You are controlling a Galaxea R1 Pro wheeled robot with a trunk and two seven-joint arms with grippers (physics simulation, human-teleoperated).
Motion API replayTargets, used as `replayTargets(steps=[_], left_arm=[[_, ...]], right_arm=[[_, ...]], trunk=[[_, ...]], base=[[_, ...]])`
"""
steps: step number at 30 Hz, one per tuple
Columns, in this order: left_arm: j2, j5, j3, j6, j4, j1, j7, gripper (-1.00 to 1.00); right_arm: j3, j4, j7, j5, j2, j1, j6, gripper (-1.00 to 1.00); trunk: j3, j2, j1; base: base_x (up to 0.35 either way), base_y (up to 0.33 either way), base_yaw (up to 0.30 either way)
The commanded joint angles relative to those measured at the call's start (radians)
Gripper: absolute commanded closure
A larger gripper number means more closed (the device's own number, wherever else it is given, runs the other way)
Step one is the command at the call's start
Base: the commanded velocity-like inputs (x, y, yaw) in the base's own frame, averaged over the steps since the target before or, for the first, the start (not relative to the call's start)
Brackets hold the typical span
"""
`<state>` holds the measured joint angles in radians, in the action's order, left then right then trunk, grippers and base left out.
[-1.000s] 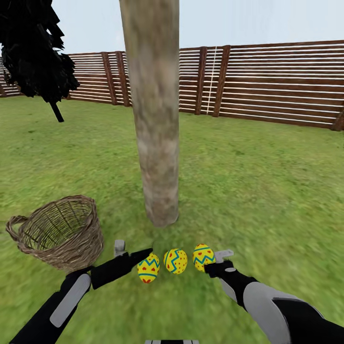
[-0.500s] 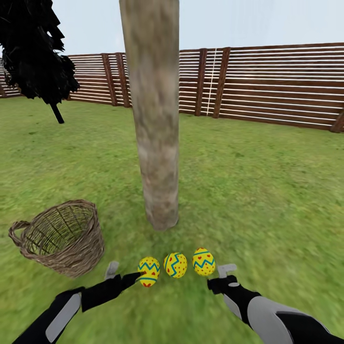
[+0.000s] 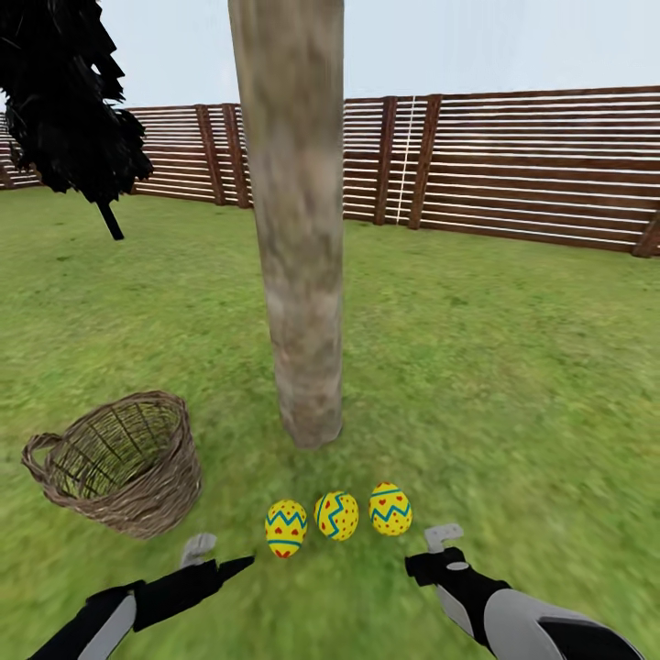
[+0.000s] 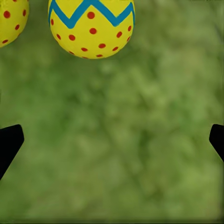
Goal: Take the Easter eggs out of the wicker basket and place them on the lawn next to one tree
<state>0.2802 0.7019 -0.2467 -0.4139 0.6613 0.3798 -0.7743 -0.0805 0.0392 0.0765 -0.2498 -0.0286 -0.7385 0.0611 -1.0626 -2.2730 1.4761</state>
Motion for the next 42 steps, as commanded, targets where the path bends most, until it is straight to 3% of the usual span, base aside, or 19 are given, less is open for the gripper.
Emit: replayTargets(steps=[1,12,13,15,25,32,38,39,42], left_arm=[[0.001,0.008,-0.004,0.009,-0.009,0.001,0.001,-1.00],[0.003,0.002,-0.002,0.060,-0.104,0.001,0.007,-1.00],[0.002,0.002,-0.002,0.119,-0.150,0.001,0.007,-1.00],[0.002,0.002,-0.002,0.141,-0.170,0.001,0.009,-1.00],[-0.005,0.001,-0.006,0.164,-0.230,0.001,0.129,-1.00],[-0.009,-0.001,-0.008,0.267,-0.334,0.001,0.136,-1.00],[-0.017,-0.002,-0.008,0.287,-0.369,0.001,0.137,-1.00],[-0.024,-0.005,-0.009,0.345,-0.404,0.001,0.147,-1.00],[-0.039,-0.012,-0.009,0.406,-0.444,0.001,0.158,-1.00]], right_arm=[[-0.008,0.005,0.005,-0.010,-0.001,-0.001,0.006,-1.00],[-0.008,0.004,0.015,-0.008,0.001,0.027,0.014,-1.00],[-0.009,0.004,0.015,-0.007,0.001,0.049,0.014,-1.00],[-0.009,0.004,0.015,-0.008,0.001,0.065,0.015,-1.00],[-0.008,0.004,0.014,-0.014,0.010,0.171,0.021,-1.00],[-0.008,0.004,0.014,-0.017,0.009,0.221,0.022,-1.00],[-0.008,0.010,0.013,-0.012,0.008,0.237,0.018,-1.00],[-0.008,0.012,0.013,-0.012,0.005,0.251,0.018,-1.00],[-0.008,0.013,0.013,-0.011,0.005,0.266,0.017,-1.00]], trunk=[[0.002,0.007,-0.004],[0.037,0.084,-0.046],[0.040,0.091,-0.050],[0.046,0.105,-0.058],[0.078,0.175,-0.096],[0.100,0.224,-0.123],[0.118,0.266,-0.146],[0.121,0.273,-0.150],[0.131,0.294,-0.161]], base=[[0.000,0.000,0.000],[0.000,0.000,0.000],[0.000,0.000,0.000],[0.000,0.000,0.000],[0.000,0.000,0.000],[0.000,0.000,0.000],[0.000,0.000,0.000],[0.000,0.000,0.000],[0.000,0.000,0.000]])
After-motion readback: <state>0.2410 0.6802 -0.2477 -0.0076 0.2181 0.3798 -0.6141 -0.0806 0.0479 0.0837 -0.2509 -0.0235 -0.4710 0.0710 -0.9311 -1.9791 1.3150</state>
